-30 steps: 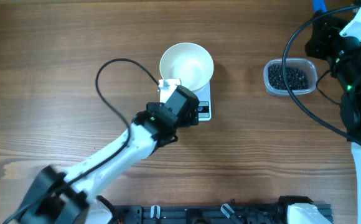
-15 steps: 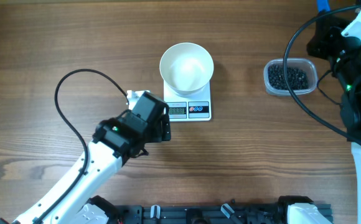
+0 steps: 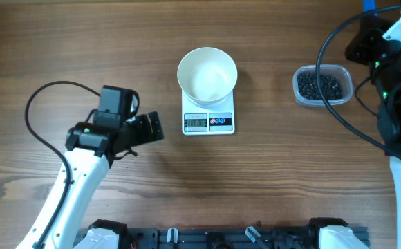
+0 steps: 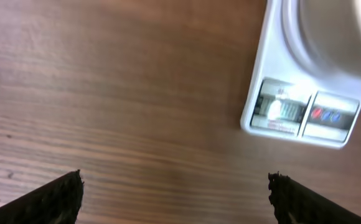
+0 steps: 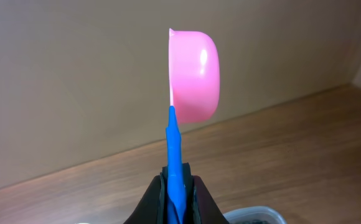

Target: Scoop item into bowl and weigh 150g on scale

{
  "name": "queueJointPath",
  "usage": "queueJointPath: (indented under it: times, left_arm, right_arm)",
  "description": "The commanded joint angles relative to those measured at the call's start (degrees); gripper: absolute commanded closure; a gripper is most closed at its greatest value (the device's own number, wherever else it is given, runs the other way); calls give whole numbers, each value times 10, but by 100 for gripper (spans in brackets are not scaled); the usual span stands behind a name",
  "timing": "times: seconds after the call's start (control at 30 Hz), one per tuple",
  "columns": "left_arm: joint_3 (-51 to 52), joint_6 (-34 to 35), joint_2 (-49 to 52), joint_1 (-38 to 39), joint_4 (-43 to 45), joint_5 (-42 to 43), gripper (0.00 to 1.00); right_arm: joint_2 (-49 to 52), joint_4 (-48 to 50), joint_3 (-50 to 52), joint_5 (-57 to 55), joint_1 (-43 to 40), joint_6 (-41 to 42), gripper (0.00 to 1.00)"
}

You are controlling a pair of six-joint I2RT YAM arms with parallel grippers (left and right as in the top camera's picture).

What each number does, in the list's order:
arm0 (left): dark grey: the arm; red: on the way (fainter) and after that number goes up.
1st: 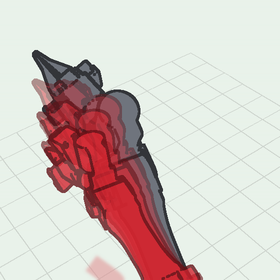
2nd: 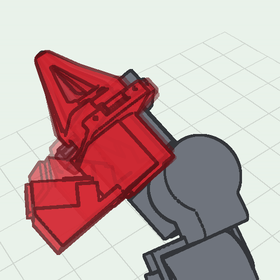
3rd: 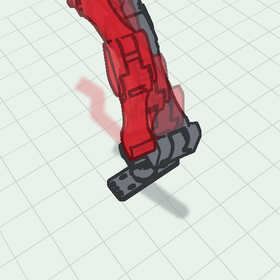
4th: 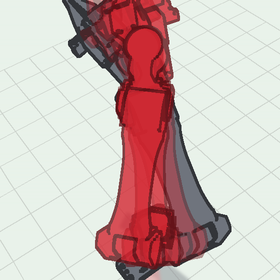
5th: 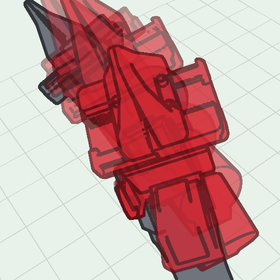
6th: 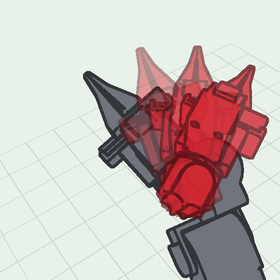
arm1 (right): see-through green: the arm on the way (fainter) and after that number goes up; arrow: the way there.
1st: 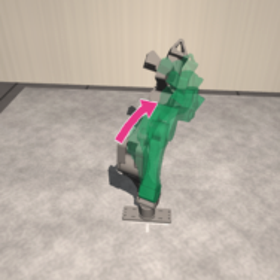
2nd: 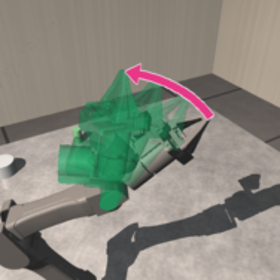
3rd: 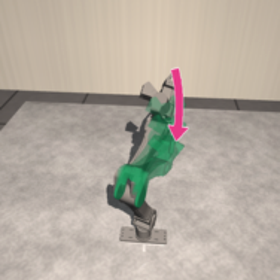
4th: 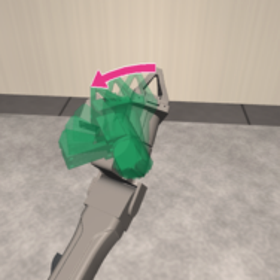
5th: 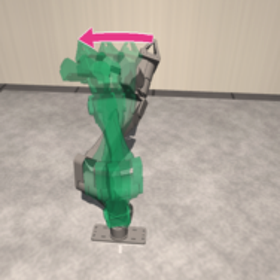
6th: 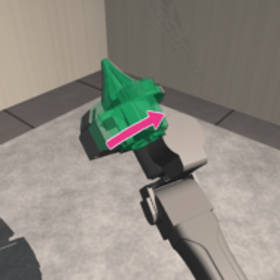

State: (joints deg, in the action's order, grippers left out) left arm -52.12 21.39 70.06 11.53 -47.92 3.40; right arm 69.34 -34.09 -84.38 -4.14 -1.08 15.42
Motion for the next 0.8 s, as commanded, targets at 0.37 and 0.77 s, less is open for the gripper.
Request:
queueJointPath:
  times: [0.37,0.77]
  left_arm:
    - [-1,-15,-6,-12,9,15,0]
    - [-1,-15,-6,-12,9,15,0]
  right_arm:
    - [36,48,-15,-53,-7,-80,95]
    - [39,33,-15,-52,-50,-77,96]
